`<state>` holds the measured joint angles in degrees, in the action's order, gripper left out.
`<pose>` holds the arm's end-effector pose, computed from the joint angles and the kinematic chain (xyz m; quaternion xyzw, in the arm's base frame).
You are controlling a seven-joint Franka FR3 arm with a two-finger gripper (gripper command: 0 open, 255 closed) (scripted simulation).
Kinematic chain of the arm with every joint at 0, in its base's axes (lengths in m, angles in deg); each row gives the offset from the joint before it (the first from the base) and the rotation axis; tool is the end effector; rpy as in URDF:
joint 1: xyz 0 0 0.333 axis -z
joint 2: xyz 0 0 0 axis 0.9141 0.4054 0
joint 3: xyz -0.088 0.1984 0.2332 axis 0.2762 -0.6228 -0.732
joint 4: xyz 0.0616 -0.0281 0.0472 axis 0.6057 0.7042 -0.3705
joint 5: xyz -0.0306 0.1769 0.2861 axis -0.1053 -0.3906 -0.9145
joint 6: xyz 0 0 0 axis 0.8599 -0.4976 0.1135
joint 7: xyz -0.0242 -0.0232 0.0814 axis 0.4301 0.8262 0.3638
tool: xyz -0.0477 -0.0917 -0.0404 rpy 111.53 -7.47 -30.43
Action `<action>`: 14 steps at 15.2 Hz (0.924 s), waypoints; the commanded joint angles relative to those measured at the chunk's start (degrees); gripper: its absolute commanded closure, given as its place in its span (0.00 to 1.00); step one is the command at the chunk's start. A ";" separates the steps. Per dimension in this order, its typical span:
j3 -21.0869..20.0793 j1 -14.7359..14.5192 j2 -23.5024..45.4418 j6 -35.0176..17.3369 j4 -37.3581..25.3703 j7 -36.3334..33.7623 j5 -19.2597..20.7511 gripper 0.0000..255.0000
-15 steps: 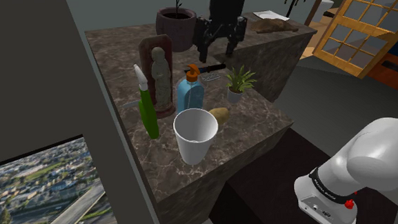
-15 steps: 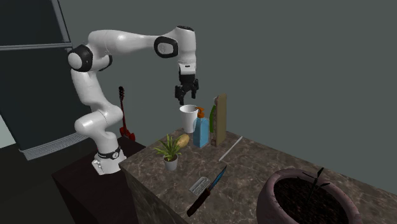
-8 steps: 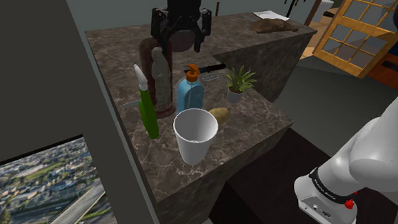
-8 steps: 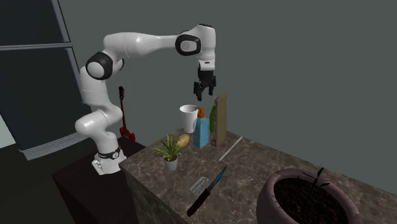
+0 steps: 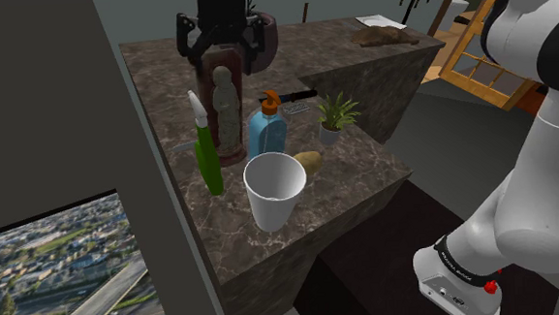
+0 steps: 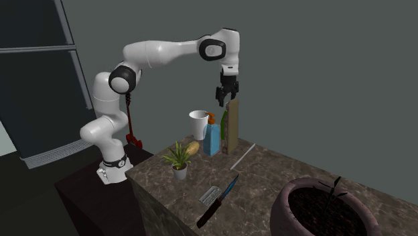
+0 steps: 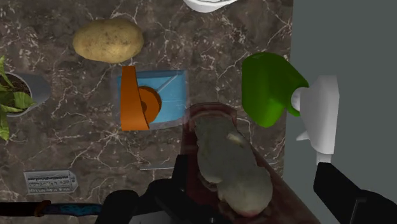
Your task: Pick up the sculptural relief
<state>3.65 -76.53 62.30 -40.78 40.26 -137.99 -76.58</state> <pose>0.4921 0.3157 0.6088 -0.9948 0.0975 0.0133 0.0272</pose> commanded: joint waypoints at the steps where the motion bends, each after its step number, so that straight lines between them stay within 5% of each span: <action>1: 0.04 0.49 -0.67 -1.92 2.52 0.16 -0.34 0.00; 5: 0.08 1.03 -1.49 -4.33 5.69 0.38 -0.74 0.00; 6: 0.08 1.00 -1.42 -4.25 5.55 0.37 -0.72 1.00; 14: 0.08 0.99 -1.38 -4.23 5.50 0.37 -0.70 1.00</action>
<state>3.71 -75.56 60.88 -45.03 45.71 -137.62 -77.30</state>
